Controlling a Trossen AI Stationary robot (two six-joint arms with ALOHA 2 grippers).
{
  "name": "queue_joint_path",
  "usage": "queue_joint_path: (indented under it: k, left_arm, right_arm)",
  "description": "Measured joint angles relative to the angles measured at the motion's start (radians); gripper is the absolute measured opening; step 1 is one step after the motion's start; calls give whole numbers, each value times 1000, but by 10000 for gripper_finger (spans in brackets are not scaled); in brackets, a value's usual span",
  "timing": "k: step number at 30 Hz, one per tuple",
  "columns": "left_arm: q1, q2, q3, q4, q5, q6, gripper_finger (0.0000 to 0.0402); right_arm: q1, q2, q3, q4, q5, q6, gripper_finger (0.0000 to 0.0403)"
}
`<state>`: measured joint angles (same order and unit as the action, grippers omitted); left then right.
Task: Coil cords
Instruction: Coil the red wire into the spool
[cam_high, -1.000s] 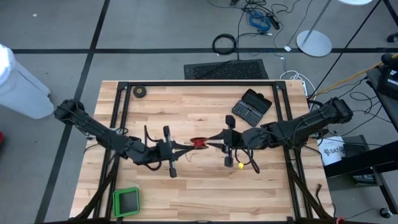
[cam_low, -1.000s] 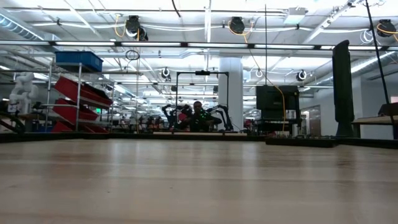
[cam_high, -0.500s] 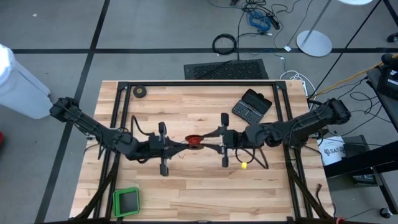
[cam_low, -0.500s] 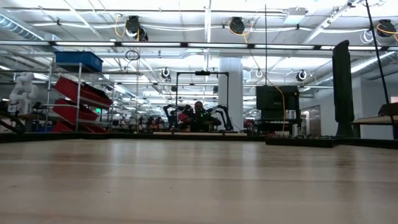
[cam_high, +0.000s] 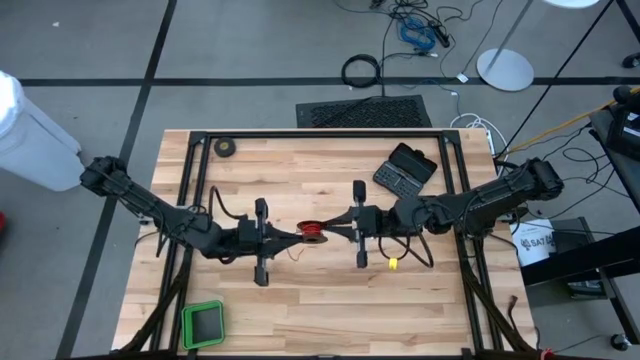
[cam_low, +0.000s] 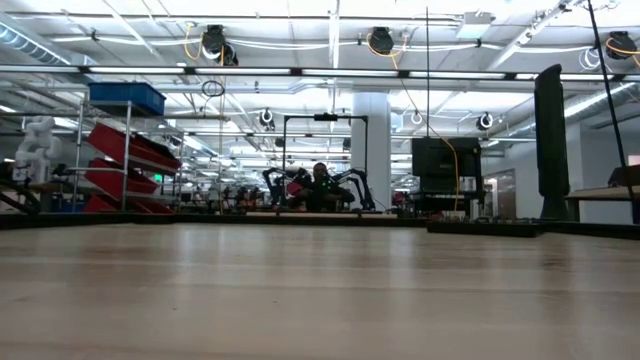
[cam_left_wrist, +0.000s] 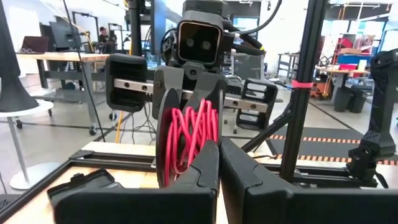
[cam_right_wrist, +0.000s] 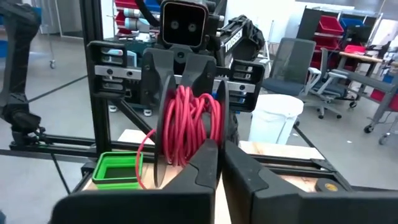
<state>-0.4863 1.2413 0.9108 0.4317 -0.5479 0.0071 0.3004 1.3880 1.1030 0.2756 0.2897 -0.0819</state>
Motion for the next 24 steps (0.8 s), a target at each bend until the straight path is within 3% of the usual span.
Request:
queue_joint_path:
  k: [6,14,19,24]
  left_arm:
    - [-24,2,-1,5,-7,3,37]
    - [-82,-24,-2,12,-38,38,118]
    - [-144,-87,-2,-5,-135,76,133]
    - [-255,-96,-2,-79,-315,63,134]
  right_arm:
    - [1,2,0,3,-1,21,1]
    - [2,2,0,-15,1,38,0]
    - [2,2,0,-22,7,48,0]
    - [2,2,0,-22,58,46,0]
